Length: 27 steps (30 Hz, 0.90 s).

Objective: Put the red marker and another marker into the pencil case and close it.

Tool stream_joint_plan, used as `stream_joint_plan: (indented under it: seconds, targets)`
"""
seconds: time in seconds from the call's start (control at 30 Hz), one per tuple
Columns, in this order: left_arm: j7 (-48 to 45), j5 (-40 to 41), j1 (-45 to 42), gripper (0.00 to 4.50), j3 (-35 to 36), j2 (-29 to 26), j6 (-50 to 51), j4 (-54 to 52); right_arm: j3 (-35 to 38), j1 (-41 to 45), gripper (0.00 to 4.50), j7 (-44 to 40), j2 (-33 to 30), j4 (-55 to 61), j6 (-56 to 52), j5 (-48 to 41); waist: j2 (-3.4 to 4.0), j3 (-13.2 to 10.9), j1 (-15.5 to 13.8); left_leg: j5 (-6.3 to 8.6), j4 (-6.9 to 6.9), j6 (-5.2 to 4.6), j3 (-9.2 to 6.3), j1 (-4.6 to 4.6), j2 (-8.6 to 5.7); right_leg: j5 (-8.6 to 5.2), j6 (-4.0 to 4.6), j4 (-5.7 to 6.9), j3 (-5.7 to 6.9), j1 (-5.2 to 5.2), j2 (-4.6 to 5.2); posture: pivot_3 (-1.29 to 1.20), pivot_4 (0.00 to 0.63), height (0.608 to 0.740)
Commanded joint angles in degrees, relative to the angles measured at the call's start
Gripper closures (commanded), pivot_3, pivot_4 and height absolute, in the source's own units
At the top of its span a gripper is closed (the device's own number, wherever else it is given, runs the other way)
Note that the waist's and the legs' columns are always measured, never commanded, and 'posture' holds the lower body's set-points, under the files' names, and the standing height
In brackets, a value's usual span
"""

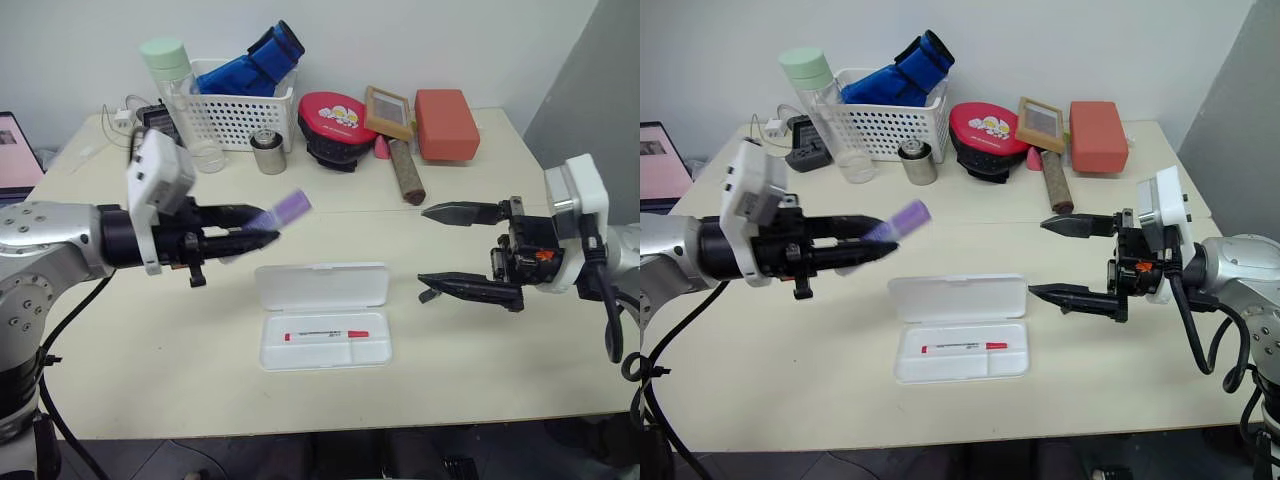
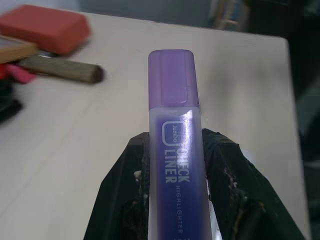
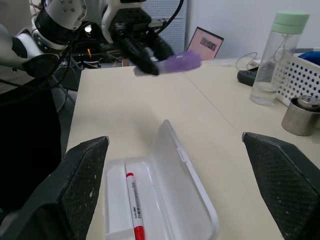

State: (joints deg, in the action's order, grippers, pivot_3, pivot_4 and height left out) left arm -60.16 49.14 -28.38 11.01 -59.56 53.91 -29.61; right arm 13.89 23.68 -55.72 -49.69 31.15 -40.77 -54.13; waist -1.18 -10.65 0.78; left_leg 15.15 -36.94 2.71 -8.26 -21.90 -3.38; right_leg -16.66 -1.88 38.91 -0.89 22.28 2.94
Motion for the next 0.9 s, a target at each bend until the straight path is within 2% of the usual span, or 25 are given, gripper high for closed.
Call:
stream_joint_plan:
  seconds: [0.03,0.2,0.27,0.43,0.9]
  targets:
    - [-5.29,-1.35,-0.15,3.27,-5.75,-1.71,-2.93,-2.81,4.37,-2.04,0.00,1.00,-1.67,3.19,0.23,-1.75,0.00,0.00,0.09,0.00,0.00,0.00,0.01,0.00,0.00,0.00,0.00,0.01,0.01,0.00,-0.01,0.00,0.150,0.740]
    - [-8.34,-8.77,3.37,3.27,-12.12,-2.62,-9.38,-1.66,5.50,-4.89,0.00,2.02,-2.74,4.83,0.04,-2.23,0.00,0.00,0.31,0.00,0.01,-0.01,0.14,0.02,0.01,0.00,0.00,0.02,-0.01,-0.02,-0.02,0.00,0.150,0.740]
    - [-9.25,-16.92,5.32,3.27,-17.17,-3.52,-16.06,0.11,5.68,-5.58,0.00,2.58,-2.94,5.32,0.07,-2.22,0.00,0.00,0.56,0.00,0.00,-0.01,0.21,0.02,0.03,0.00,0.00,0.02,-0.03,-0.01,-0.03,0.00,0.150,0.740]
    - [-8.73,-23.79,8.26,3.27,-23.26,-0.96,-21.50,2.31,5.58,-6.22,0.00,3.79,-3.24,6.05,0.23,-2.09,-0.03,-0.02,0.59,0.00,-0.01,-0.02,0.32,0.03,0.03,0.00,0.00,0.01,-0.04,-0.02,-0.04,0.00,0.150,0.740]
    - [-9.29,-32.79,10.36,3.27,-29.60,4.63,-26.92,10.07,4.97,-6.36,0.00,5.12,-3.73,6.08,0.38,-2.21,-0.03,-0.03,0.63,0.01,-0.02,-0.04,0.29,0.02,0.02,0.00,-0.01,0.04,-0.01,-0.04,-0.03,0.00,0.150,0.740]
